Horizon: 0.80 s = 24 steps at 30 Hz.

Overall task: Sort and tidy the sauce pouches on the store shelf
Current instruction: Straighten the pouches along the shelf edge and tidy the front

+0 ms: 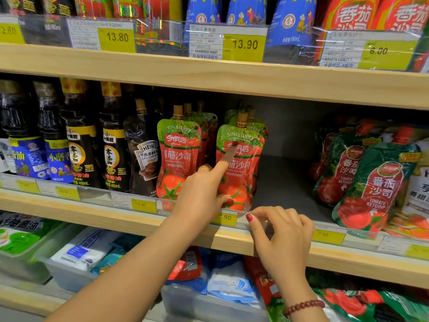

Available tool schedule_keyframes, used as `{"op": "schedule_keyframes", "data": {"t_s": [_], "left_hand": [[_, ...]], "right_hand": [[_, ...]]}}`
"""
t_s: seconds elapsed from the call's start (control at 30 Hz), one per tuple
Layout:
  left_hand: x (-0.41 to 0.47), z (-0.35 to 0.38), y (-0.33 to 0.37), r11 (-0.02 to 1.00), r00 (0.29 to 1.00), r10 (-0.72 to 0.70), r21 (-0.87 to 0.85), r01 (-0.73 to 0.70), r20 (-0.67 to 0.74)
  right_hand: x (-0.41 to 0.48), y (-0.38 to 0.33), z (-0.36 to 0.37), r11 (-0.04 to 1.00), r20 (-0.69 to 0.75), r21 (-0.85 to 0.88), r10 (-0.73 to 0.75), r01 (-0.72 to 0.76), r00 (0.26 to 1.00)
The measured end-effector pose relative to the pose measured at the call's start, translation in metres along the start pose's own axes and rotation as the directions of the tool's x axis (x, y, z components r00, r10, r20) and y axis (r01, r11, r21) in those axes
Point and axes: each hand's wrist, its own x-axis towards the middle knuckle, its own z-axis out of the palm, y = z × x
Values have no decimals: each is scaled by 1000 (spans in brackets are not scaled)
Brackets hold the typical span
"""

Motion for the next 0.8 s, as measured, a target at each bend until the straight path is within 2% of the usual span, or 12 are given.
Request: {"op": "schedule_keyframes", "data": {"t_s": [0.27, 0.37, 0.5, 0.67, 0.8], "left_hand": [[0, 1, -2, 999, 998, -29, -24, 30, 57], [-3, -1, -2, 999, 999, 7, -36, -5, 53], [-17, -9, -10, 993, 999, 12, -114, -6, 53], [-40, -31, -35, 991, 995, 40, -125, -51, -91], [-62, -42, -69, 988, 982, -103, -132, 82, -158]], "right_hand": [[1, -2, -2, 1000, 19, 2, 14, -14, 1000], [1, -4, -4, 1000, 42, -1, 18, -18, 999], [-1, -4, -10, 1000, 60, 29, 3, -4, 998], [-4, -17, -15, 983, 16, 163, -84, 80, 996], [-12, -44, -8, 939, 10, 297, -186, 174, 983]]}}
